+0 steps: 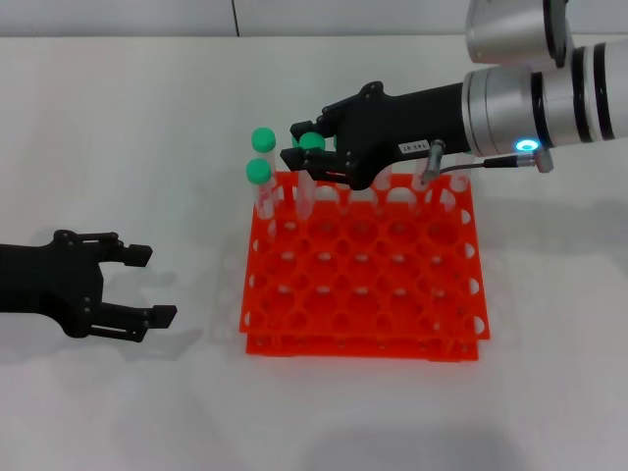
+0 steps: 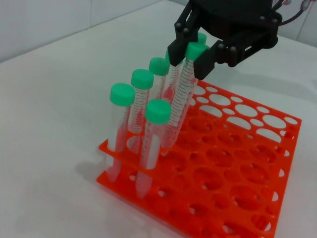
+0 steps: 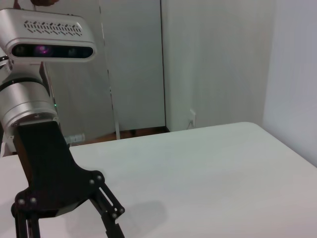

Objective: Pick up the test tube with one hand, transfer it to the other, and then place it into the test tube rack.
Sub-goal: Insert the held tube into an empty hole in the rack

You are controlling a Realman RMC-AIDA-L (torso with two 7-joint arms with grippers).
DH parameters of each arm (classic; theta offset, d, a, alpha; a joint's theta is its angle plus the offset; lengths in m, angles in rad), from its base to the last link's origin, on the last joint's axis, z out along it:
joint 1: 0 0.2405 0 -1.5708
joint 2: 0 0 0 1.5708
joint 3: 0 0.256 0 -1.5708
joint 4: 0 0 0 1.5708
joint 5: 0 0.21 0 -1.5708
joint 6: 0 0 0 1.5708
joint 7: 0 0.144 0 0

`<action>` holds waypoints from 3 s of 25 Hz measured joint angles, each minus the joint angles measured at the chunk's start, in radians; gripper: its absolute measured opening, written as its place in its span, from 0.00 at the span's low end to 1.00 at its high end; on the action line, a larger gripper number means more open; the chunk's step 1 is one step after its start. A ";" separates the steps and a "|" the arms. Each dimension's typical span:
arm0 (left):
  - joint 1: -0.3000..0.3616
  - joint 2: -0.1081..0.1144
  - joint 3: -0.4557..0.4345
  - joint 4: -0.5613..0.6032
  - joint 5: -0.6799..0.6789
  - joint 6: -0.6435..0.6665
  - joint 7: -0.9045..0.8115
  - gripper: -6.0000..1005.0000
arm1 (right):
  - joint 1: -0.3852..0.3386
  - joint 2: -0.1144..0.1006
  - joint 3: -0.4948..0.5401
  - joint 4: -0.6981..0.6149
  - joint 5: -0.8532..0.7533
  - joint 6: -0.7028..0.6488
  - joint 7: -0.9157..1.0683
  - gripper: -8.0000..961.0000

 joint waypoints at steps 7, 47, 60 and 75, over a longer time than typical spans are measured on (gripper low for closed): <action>0.000 0.000 0.000 0.000 0.000 -0.001 0.001 0.88 | 0.022 0.000 0.000 0.014 0.002 0.004 0.000 0.31; -0.003 -0.003 0.000 -0.021 0.000 -0.013 0.025 0.88 | 0.044 -0.001 0.009 0.088 0.003 0.029 0.013 0.32; -0.013 -0.002 0.000 -0.023 0.000 -0.015 0.026 0.88 | 0.047 -0.001 0.009 0.107 0.003 0.040 0.008 0.33; -0.015 -0.002 0.000 -0.023 0.000 -0.015 0.026 0.88 | 0.044 0.000 0.006 0.109 0.003 0.040 0.007 0.33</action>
